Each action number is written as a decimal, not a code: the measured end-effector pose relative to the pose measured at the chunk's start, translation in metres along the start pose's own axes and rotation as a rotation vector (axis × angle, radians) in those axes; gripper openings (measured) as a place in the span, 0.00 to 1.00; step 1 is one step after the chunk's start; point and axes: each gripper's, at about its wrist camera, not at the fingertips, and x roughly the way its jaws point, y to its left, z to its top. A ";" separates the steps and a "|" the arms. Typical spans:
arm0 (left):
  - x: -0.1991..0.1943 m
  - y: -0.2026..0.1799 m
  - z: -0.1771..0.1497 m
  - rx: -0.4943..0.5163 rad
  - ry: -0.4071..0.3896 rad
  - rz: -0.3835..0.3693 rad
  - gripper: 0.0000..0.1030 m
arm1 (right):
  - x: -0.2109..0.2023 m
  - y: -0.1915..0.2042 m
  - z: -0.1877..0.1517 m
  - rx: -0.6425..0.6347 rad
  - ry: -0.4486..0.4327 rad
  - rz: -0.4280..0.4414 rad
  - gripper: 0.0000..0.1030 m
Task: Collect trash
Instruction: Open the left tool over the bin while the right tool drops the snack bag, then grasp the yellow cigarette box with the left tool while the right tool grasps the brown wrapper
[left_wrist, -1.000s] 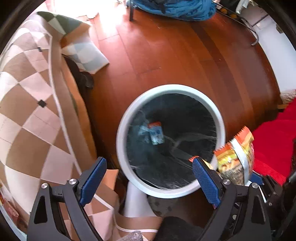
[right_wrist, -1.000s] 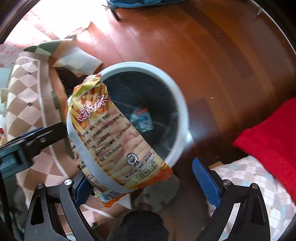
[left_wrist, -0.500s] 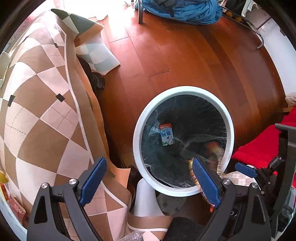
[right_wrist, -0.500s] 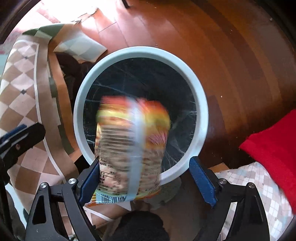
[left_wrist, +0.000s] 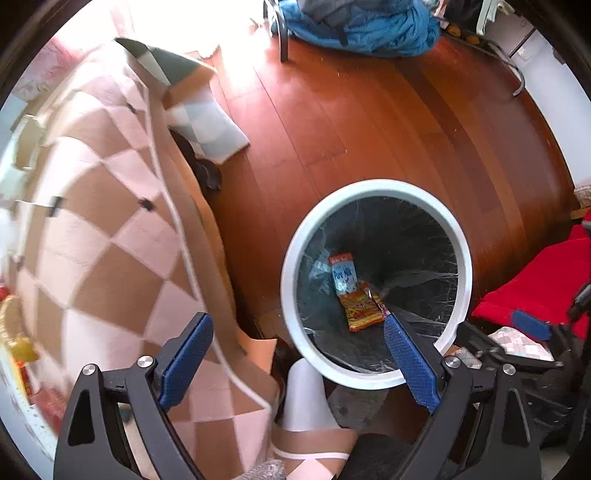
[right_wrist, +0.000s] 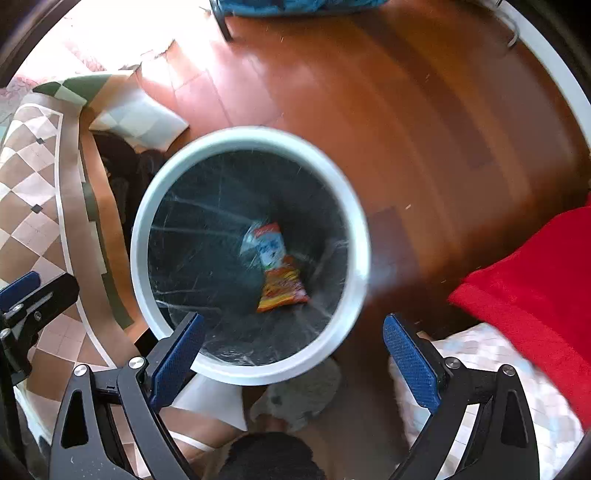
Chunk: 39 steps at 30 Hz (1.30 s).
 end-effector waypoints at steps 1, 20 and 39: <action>-0.009 0.003 -0.003 -0.005 -0.018 -0.003 0.92 | -0.012 0.002 -0.002 -0.001 -0.025 -0.006 0.95; -0.149 0.283 -0.133 -0.444 -0.200 0.275 0.92 | -0.118 0.259 -0.100 -0.149 -0.083 0.283 0.99; -0.071 0.364 -0.118 -0.625 -0.001 0.049 0.92 | -0.060 0.363 -0.125 -0.149 -0.174 0.038 0.37</action>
